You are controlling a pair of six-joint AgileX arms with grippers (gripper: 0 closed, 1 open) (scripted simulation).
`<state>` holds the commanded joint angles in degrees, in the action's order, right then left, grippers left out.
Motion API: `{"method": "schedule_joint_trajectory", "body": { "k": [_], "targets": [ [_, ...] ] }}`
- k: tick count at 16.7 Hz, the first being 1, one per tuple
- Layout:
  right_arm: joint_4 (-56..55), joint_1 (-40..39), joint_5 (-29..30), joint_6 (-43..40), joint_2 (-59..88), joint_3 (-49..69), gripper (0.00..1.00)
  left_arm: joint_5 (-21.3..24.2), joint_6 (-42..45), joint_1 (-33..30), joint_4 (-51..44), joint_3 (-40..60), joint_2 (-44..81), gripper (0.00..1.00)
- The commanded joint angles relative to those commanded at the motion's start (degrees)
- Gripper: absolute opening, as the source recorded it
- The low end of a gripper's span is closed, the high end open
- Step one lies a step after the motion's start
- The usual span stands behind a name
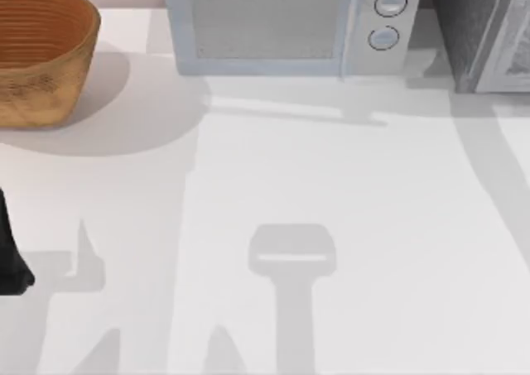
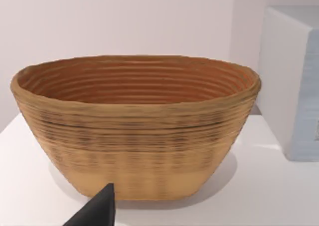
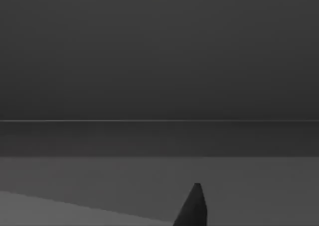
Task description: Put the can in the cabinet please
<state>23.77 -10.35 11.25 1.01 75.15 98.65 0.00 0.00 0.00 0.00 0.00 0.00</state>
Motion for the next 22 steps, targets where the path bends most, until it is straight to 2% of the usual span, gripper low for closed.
{"method": "schedule_joint_trajectory", "body": {
  "k": [10,13,22],
  "targets": [
    [1.36,0.59,0.03,0.16,4.35,5.11,0.0,0.0,0.0,0.0,0.0,0.0,0.0,1.0],
    [3.74,1.4,-0.44,0.1,11.49,14.34,0.0,0.0,0.0,0.0,0.0,0.0,0.0,1.0],
    [12.94,4.05,-3.3,-0.03,38.28,51.99,0.0,0.0,0.0,0.0,0.0,0.0,0.0,1.0]
  ]
}}
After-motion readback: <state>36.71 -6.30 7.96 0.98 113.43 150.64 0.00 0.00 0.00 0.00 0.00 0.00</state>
